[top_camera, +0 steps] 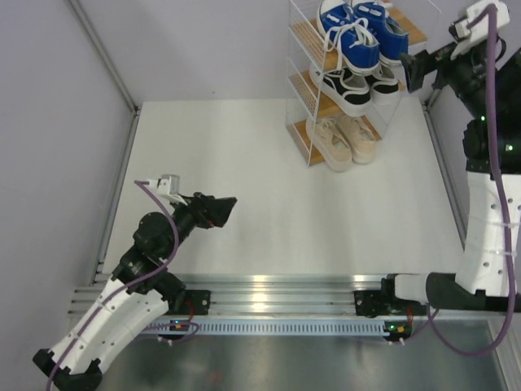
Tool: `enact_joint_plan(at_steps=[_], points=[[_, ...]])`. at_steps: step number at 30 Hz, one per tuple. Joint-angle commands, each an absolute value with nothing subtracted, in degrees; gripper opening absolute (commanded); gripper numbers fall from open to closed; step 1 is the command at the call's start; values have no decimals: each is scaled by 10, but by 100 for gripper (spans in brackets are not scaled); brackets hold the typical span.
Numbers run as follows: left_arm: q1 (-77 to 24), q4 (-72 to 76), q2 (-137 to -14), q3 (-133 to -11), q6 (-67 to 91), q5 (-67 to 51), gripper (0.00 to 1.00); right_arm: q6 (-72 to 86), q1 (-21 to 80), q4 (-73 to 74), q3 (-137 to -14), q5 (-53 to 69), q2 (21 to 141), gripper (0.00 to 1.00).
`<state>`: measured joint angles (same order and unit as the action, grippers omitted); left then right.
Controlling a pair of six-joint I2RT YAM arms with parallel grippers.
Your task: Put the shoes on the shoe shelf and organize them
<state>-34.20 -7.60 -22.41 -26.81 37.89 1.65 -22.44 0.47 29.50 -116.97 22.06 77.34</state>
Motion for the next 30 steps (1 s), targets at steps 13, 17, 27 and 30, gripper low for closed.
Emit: enact_joint_plan(at_steps=[13,17,27,30], points=[[-339,-210,-370,-441,72,241,98,-100,-144,284,-606,176,486,99],[-339,-210,-397,-420,52,265,98,-74,-151,243,-520,155,456,99],[-339,-182,-366,-353,50,266,98,23,-180,187,-445,-38,424,99],[-340,-181,-356,-352,50,266,98,46,-192,186,-446,-49,422,99]])
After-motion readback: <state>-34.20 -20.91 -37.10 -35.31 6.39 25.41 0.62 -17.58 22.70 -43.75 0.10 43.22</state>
